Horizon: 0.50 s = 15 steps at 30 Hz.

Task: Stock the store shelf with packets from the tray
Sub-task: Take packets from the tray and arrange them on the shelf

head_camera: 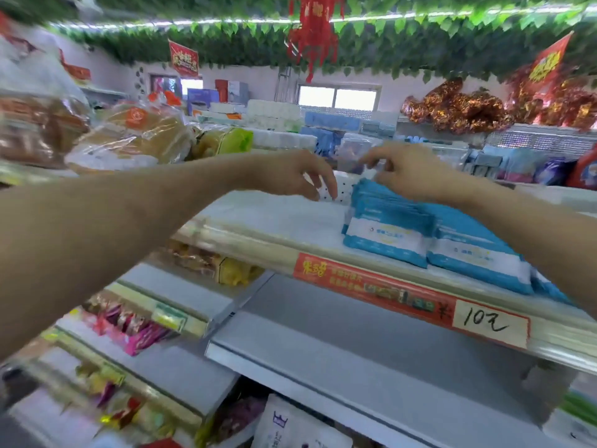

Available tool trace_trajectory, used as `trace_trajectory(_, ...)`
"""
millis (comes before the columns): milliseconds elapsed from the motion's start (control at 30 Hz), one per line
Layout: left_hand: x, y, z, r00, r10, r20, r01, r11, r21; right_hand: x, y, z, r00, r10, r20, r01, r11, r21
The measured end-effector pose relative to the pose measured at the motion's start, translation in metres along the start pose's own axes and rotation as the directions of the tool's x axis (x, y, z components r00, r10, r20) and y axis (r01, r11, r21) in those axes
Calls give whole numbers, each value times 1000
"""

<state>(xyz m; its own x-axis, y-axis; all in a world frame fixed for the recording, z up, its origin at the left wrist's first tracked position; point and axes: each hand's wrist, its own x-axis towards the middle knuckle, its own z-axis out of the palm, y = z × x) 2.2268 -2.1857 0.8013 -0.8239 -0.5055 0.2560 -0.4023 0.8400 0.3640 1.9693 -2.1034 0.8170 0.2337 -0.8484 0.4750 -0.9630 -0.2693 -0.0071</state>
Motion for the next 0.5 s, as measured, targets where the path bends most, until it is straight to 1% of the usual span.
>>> trace_trajectory(100,-78,-41,-18,979,-195,-60,195,981,-15,26,-61,28,991,-124,-45,127,989,76)
trace_trajectory(200,-175,-76,-16,922,-368,-122,368,930,-18,40,-141,69,942,-337,-3,333,929,162)
trace_trajectory(267,-244,-91,-2,863,-492,-116,493,870,-22,37,-195,101,876,-479,53,454,858,242)
trace_trajectory(367,-343,-108,38,756,-649,-86,646,761,-56,20,-267,158,750,-648,134,584,743,327)
trace_trajectory(433,-401,-113,72,676,-735,-52,725,676,-129,-1,-308,201,669,-722,179,618,673,406)
trace_trajectory(500,-453,-109,108,599,-801,-5,785,588,-197,-24,-341,247,588,-768,254,621,630,467)
